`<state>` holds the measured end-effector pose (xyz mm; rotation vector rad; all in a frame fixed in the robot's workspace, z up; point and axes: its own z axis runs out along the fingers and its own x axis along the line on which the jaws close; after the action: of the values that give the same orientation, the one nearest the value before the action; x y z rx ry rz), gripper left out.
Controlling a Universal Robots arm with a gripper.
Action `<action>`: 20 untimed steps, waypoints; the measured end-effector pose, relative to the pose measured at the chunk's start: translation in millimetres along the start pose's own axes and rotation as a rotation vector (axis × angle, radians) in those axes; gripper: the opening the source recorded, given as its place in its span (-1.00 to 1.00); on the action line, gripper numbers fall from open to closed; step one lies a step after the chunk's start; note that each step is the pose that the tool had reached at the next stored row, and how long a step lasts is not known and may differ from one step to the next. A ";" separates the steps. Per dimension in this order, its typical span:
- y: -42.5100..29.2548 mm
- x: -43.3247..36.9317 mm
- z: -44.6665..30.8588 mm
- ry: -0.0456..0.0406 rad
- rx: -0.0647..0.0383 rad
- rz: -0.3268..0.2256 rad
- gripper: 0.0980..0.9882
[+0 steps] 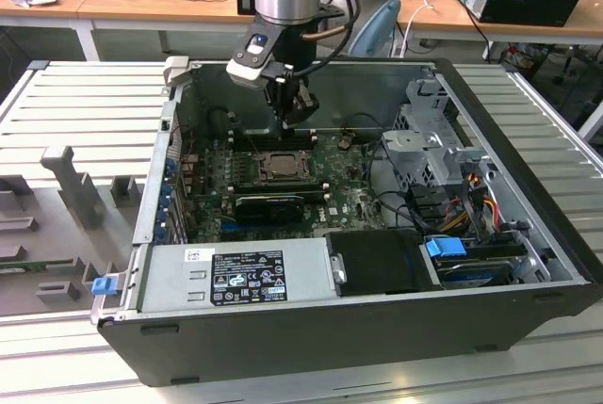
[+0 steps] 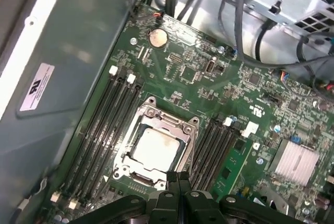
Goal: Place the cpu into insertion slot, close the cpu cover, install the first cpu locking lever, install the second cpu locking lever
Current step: 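Install the first cpu locking lever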
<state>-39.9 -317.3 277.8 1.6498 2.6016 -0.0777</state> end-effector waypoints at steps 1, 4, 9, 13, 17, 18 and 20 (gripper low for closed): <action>0.0 0.0 0.0 -0.0002 -0.001 -0.014 -0.98; 0.0 0.0 0.0 -0.0005 -0.004 -0.046 -0.98; 0.0 0.0 0.0 -0.0011 -0.008 -0.103 -0.98; 0.0 0.0 0.0 -0.0017 -0.012 -0.157 -0.98; 0.0 0.0 0.0 -0.0022 -0.016 -0.211 -0.98; 0.0 0.0 0.0 -0.0024 -0.017 -0.221 -0.98; 0.0 0.0 0.0 -0.0026 -0.019 -0.245 -0.98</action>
<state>-39.9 -317.3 277.8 1.3156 2.7795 -0.0657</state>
